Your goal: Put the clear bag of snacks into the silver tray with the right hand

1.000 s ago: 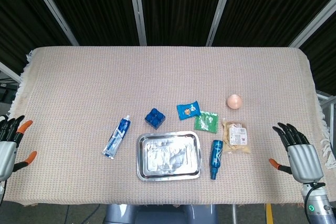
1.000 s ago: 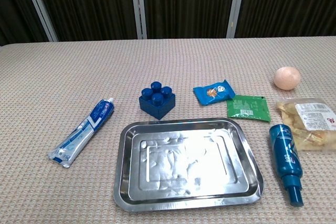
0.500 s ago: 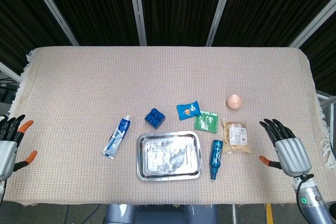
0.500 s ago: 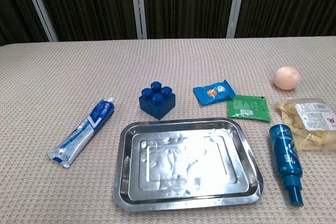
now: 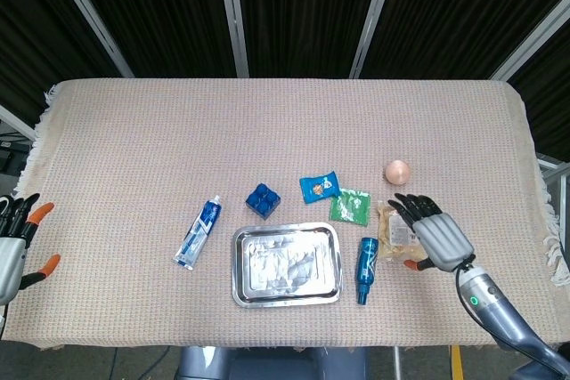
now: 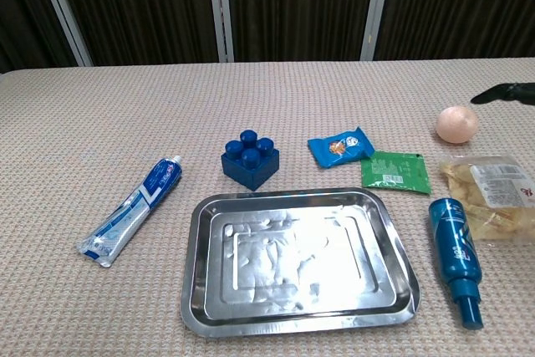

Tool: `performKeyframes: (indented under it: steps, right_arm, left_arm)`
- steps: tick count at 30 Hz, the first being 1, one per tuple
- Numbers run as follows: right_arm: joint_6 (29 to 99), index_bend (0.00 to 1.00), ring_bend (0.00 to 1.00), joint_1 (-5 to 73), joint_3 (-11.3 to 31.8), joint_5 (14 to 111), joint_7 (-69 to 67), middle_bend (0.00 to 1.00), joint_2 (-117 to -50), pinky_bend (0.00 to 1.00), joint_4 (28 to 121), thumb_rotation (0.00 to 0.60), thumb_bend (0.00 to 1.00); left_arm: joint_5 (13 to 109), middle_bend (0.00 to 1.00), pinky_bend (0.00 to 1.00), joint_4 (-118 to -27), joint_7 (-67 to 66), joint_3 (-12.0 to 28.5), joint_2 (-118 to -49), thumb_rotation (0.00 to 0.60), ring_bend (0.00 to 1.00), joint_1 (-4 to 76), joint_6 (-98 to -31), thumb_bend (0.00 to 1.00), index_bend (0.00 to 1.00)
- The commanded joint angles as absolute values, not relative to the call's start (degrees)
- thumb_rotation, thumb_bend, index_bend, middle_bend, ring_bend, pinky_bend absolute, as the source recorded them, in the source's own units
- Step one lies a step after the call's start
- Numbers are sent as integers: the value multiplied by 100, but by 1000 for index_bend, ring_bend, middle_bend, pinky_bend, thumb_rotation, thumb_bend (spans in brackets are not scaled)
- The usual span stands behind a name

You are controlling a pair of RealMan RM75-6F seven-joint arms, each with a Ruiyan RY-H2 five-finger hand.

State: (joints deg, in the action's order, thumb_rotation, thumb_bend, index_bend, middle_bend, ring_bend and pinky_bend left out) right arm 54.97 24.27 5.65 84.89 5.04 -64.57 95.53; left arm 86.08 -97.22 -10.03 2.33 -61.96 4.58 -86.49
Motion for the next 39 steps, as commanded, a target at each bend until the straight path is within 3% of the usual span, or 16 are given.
performKeyframes:
  steps: [1,22,26,31,33,39]
  right_arm:
    - [4986,0,0,2780,597,8104,703,0,-6579,78,9475,600,0]
    - [4123,11,0,3339,421,7337,1081,1,-7269,78,8396,600,0]
    - [4050,150,5,3393,382,7217,1172,54,-7359,102,8303,600,0]
    - [4065,403,191,3448,338,7259,1185,235,-7510,343,8174,600,13]
    - [4172,468,247,3452,321,7402,1159,285,-7578,393,8110,600,32]
    - [4509,503,265,3480,327,7808,1085,300,-7431,405,8374,600,43]
  left_arm:
    - [8597,42,0,-9708,-991,230,-6195,600,46,454,-8642,238,152]
    - [8512,42,0,-9583,-837,211,-6211,600,46,428,-8586,238,159]
    - [8488,42,0,-9551,-798,204,-6210,600,45,417,-8573,237,162]
    - [8495,42,0,-9524,-763,197,-6225,600,46,418,-8561,238,172]
    - [8523,42,0,-9510,-738,194,-6229,600,46,415,-8581,238,174]
    - [8515,42,0,-9476,-697,203,-6233,600,46,405,-8597,238,175]
